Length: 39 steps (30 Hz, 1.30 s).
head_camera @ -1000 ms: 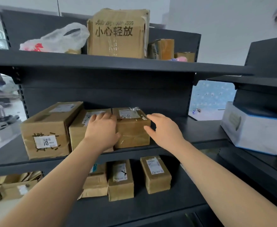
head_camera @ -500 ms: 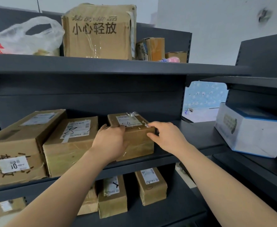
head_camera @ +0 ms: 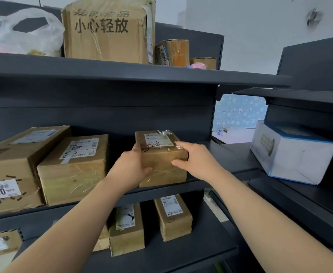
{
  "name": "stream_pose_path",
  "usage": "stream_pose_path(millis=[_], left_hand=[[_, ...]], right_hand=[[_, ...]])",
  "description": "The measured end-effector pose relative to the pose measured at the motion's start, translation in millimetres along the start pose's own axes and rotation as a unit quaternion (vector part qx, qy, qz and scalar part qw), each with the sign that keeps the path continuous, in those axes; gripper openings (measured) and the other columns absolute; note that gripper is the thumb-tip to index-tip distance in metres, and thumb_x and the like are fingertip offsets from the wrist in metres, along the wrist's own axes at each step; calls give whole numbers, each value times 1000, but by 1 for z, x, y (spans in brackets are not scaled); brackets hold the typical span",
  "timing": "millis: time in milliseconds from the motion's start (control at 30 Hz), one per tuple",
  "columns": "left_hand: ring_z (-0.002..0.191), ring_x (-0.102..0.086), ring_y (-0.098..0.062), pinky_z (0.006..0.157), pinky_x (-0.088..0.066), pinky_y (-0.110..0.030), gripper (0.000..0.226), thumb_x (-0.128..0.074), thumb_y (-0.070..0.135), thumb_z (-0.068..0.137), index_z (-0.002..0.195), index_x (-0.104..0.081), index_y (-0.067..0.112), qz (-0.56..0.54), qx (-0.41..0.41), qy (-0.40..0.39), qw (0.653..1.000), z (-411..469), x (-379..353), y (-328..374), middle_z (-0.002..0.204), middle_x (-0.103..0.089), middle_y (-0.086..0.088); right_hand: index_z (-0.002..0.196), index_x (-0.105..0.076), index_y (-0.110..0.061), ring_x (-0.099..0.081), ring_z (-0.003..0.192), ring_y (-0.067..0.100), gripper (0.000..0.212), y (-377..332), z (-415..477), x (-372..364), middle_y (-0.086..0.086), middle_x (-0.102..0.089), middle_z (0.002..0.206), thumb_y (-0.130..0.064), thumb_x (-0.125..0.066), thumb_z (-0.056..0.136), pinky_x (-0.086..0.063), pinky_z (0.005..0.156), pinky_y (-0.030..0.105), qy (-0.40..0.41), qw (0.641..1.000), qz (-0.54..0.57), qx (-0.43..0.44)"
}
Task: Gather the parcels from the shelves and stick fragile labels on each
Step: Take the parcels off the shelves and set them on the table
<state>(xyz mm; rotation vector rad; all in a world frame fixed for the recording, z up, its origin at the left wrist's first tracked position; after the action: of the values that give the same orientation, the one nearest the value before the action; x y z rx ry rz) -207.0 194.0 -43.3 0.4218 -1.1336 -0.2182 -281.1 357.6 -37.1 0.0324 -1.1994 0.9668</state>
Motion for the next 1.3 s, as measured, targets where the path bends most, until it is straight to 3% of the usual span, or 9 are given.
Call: stream_pose_path(millis=[100, 300, 433, 567, 667, 767, 900, 1100, 1300], left_hand=[[68, -63, -10, 63, -55, -27, 64, -71, 28, 79, 133, -39, 17, -19, -31, 14, 999, -10, 2, 11, 90, -64, 3], [74, -59, -3, 65, -52, -19, 78, -74, 30, 76, 140, -32, 24, -71, -112, 37, 990, -44, 7, 48, 102, -64, 9], [79, -61, -3, 70, -55, -27, 69, -74, 32, 74, 131, -35, 32, -121, -183, 22, 975, -79, 11, 80, 98, -60, 19], [86, -64, -11, 75, -55, -36, 66, -74, 31, 73, 127, -37, 35, -164, -248, -32, 954, -121, 7, 109, 101, -66, 14], [88, -64, -10, 77, -55, -36, 67, -74, 32, 73, 129, -36, 36, -186, -307, -87, 929, -161, -4, 133, 106, -66, 16], [89, -63, -10, 76, -54, -34, 67, -74, 35, 73, 128, -38, 34, -208, -363, -131, 899, -210, -17, 160, 106, -66, 16], [89, -62, -8, 74, -52, -29, 67, -76, 36, 71, 124, -36, 39, -247, -418, -200, 851, -290, -31, 200, 103, -63, 21], [90, -60, -6, 77, -52, -26, 75, -75, 40, 72, 132, -31, 39, -276, -497, -294, 769, -423, -41, 263, 111, -63, 17], [75, -50, -2, 59, -37, -15, 76, -74, 43, 71, 130, -26, 44, -290, -572, -353, 681, -583, -27, 326, 90, -50, 25]], right_hand=[[142, -42, -28, -61, 98, 18, 67, -1, -20, 14, -6, -56, 134, -40, -69, 83, -45, 87, 26, 34, 999, -3, -8], [141, -45, -27, -54, 61, 1, 65, -14, -90, 58, -10, -61, 125, -37, -71, 82, -49, 77, 24, 122, 991, -35, -32], [140, -46, -26, -53, 66, -1, 66, -26, -155, 83, -8, -64, 120, -34, -73, 81, -50, 80, 25, 174, 979, -56, -85], [139, -48, -28, -48, 66, -5, 66, -44, -231, 101, -9, -66, 116, -34, -75, 79, -46, 76, 23, 223, 958, -94, -153], [139, -47, -28, -60, 84, 6, 67, -60, -296, 107, -8, -66, 116, -35, -74, 78, -50, 83, 30, 242, 936, -137, -214], [142, -44, -30, -58, 93, 8, 69, -76, -368, 112, -9, -64, 116, -38, -73, 80, -49, 87, 27, 254, 907, -174, -287], [142, -43, -29, -53, 80, 5, 68, -109, -470, 121, -10, -64, 105, -40, -71, 81, -42, 73, 19, 263, 860, -220, -378], [138, -46, -33, -59, 82, 10, 64, -173, -621, 142, -6, -67, 101, -37, -73, 80, -51, 75, 28, 305, 782, -246, -486], [142, -43, -31, -52, 79, 3, 69, -253, -782, 154, -10, -66, 107, -38, -72, 79, -41, 72, 17, 349, 684, -282, -575]])
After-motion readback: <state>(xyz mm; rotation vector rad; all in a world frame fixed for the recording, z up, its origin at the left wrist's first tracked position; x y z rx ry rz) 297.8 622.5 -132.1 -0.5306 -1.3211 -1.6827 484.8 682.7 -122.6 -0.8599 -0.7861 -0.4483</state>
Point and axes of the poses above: each hand's wrist, its own z-axis towards the middle knuckle, its own x-axis out of the back of the hand, y = z × x, the point moved 10 cm from there along z, towards the middle knuckle
